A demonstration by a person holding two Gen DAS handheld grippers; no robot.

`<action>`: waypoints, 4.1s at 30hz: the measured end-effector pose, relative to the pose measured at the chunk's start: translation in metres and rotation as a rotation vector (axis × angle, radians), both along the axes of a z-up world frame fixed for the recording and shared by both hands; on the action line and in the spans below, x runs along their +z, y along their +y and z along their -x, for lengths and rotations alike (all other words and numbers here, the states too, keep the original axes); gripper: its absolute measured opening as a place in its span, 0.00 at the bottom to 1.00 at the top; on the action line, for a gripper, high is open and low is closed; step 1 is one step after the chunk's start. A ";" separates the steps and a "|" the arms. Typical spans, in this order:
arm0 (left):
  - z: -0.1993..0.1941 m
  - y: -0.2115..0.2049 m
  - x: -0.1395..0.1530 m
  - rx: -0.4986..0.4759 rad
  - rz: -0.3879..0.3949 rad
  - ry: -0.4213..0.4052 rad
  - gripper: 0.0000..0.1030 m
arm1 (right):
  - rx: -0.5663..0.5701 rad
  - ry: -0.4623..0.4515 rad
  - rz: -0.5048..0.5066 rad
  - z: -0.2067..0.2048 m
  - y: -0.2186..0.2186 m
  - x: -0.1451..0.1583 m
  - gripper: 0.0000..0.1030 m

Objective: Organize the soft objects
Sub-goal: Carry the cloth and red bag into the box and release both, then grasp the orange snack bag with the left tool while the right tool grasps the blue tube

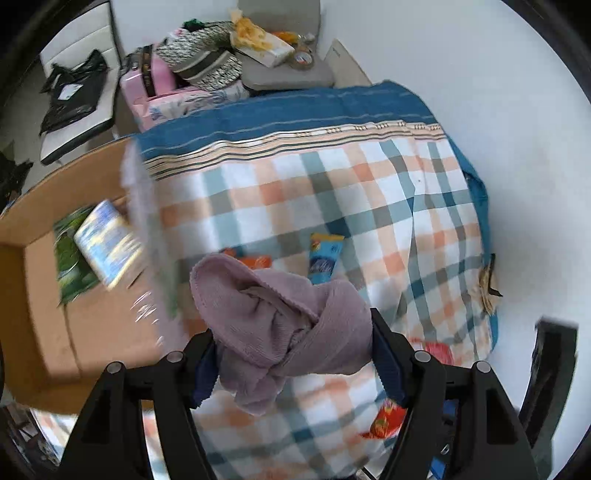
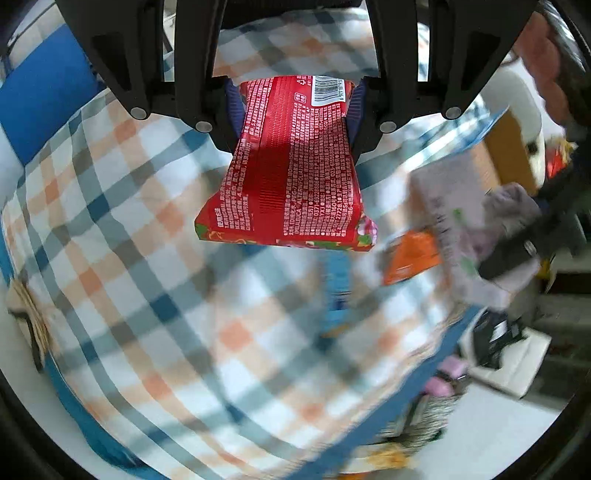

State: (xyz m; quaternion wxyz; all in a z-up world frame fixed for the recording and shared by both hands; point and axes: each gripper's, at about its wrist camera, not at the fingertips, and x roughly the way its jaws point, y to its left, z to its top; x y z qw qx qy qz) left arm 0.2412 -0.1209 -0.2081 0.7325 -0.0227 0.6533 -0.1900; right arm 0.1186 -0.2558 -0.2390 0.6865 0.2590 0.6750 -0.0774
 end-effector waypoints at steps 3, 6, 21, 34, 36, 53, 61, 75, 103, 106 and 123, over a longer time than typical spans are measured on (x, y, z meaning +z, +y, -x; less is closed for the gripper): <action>0.016 0.042 0.016 0.045 -0.003 -0.027 0.67 | 0.085 -0.052 -0.010 -0.007 0.033 0.030 0.46; 0.027 0.088 0.028 0.091 -0.030 -0.056 0.67 | 0.173 -0.098 -0.023 -0.017 0.075 0.056 0.46; -0.004 0.251 0.027 0.238 -0.236 -0.163 0.67 | 0.444 -0.153 0.034 -0.087 0.260 0.074 0.46; -0.089 0.300 -0.080 0.209 -0.255 0.070 0.67 | 0.502 0.041 0.115 -0.137 0.319 -0.027 0.46; -0.099 0.303 -0.093 0.206 -0.264 0.094 0.67 | 0.514 0.063 0.128 -0.139 0.324 -0.040 0.46; -0.137 0.307 -0.130 0.222 -0.282 0.220 0.76 | 0.537 0.176 0.140 -0.157 0.336 -0.081 0.56; -0.133 0.310 -0.115 0.253 -0.280 0.205 0.86 | 0.531 0.160 0.139 -0.164 0.332 -0.066 0.80; -0.061 0.311 -0.040 0.285 -0.258 0.045 0.87 | 0.560 0.050 0.201 -0.147 0.329 -0.013 0.93; 0.049 0.216 0.079 0.271 -0.181 -0.157 0.87 | 0.488 -0.186 0.143 -0.048 0.223 0.103 0.93; 0.036 0.174 0.073 0.217 -0.190 -0.157 0.87 | 0.411 -0.164 0.161 -0.048 0.179 0.097 0.93; -0.077 -0.044 -0.082 -0.193 -0.422 0.114 0.87 | 0.140 0.023 0.066 -0.067 0.029 -0.045 0.93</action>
